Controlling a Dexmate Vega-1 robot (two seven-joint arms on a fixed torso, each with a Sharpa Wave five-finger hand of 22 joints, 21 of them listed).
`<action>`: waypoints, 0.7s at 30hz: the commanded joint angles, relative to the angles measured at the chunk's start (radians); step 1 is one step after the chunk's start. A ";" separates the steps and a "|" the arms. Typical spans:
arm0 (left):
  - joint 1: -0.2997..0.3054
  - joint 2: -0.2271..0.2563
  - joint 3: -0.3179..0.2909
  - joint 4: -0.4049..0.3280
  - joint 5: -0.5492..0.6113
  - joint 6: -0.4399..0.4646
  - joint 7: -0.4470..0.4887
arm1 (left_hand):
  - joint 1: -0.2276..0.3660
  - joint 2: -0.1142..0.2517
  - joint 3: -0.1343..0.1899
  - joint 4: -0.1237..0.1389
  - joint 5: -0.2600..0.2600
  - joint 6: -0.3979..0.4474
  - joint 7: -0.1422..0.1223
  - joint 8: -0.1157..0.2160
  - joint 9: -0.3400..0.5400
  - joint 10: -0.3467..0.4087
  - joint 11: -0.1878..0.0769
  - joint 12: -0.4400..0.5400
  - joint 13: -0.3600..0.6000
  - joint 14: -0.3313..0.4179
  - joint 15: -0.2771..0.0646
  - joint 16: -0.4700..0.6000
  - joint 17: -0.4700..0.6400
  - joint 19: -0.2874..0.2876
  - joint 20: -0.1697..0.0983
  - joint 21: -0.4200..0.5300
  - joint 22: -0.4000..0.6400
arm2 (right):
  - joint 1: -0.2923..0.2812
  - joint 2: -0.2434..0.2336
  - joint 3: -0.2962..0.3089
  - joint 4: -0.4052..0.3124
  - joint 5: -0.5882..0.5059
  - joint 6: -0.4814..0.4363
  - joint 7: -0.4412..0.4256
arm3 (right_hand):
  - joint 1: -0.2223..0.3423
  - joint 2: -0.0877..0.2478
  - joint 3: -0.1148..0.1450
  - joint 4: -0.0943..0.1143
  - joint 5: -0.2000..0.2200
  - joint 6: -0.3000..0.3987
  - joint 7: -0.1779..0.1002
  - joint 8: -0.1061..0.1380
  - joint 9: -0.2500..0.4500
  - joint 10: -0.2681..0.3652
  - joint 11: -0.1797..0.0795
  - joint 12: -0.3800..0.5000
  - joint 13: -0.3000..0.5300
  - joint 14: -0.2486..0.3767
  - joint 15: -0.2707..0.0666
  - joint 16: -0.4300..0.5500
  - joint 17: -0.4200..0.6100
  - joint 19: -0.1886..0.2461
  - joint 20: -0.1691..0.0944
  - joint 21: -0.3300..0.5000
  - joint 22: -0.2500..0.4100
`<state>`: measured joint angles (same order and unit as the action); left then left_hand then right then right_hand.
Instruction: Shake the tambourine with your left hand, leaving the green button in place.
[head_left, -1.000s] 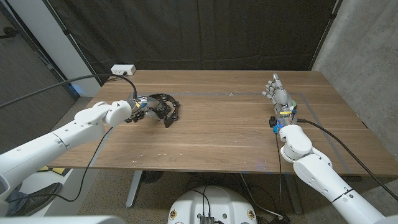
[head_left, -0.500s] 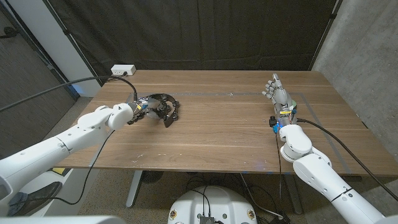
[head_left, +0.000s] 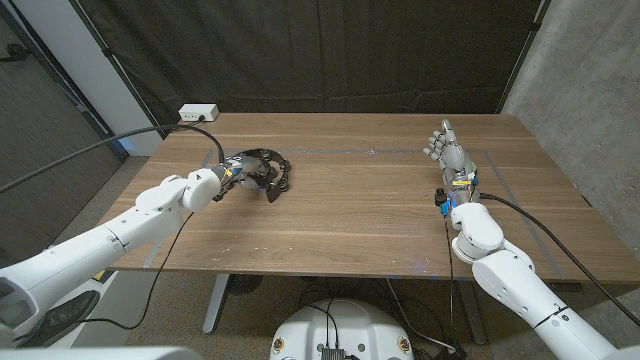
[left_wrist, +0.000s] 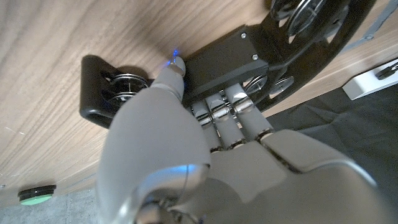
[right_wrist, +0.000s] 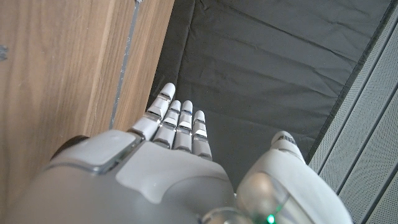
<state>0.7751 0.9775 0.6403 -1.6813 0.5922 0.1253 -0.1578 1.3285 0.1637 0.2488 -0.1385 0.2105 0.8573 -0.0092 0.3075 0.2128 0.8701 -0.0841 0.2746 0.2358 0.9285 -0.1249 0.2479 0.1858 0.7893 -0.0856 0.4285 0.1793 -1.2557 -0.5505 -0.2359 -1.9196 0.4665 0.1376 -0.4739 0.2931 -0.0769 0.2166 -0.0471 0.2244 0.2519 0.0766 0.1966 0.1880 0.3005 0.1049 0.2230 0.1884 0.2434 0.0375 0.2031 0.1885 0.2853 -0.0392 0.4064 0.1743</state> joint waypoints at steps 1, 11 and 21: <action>-0.020 -0.043 0.044 0.029 -0.015 0.010 0.015 | -0.035 0.015 0.042 0.051 -0.011 0.031 0.037 0.012 0.016 0.062 -0.033 0.004 0.010 0.048 -0.055 0.008 0.000 0.037 0.000 0.015 0.001 | -0.021 0.007 0.006 -0.008 0.002 0.020 -0.006 | 0.002 0.005 -0.001 0.001 0.000 0.004 -0.004 0.004 0.005 0.007 0.002 0.005 0.003 0.009 0.001 -0.003 0.002 0.011 -0.014 -0.001 0.005; -0.029 -0.018 0.042 -0.038 0.032 0.064 0.004 | -0.023 0.015 0.087 0.057 -0.014 0.057 0.060 0.044 0.064 0.109 -0.011 0.036 0.080 0.128 -0.054 0.022 0.020 0.088 0.004 0.025 -0.004 | -0.032 0.015 0.008 -0.002 -0.002 0.048 -0.002 | 0.001 0.006 -0.002 0.001 0.000 0.004 -0.005 0.004 0.005 0.010 0.001 0.006 0.003 0.011 0.000 -0.003 0.002 0.013 -0.014 -0.004 0.006; 0.013 0.012 -0.043 -0.129 0.011 0.134 0.080 | -0.020 0.013 0.103 0.060 -0.016 0.056 0.063 0.059 0.092 0.113 -0.012 0.063 0.144 0.144 -0.054 0.031 0.038 0.103 0.004 0.025 -0.004 | -0.039 0.022 0.012 0.007 -0.006 0.080 0.008 | 0.001 0.008 -0.003 0.001 -0.001 0.004 -0.004 0.004 0.005 0.010 0.001 0.005 0.003 0.012 0.000 -0.003 0.002 0.014 -0.014 -0.007 0.006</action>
<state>0.7656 0.9645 0.6724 -1.7307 0.6098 0.1972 -0.1374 1.3111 0.1596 0.2658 -0.1529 0.1891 0.8610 0.0026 0.3559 0.2967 0.9510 -0.0574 0.3366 0.3695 1.0114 -0.1141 0.2712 0.1874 0.8810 -0.0804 0.4478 0.1694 -1.2859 -0.5357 -0.2275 -1.9211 0.4659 0.1892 -0.4755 0.2931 -0.0769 0.2166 -0.0470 0.2244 0.2518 0.0767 0.1966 0.1881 0.3004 0.1050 0.2231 0.1884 0.2468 0.0410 0.2031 0.1884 0.2891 -0.0430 0.4057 0.1743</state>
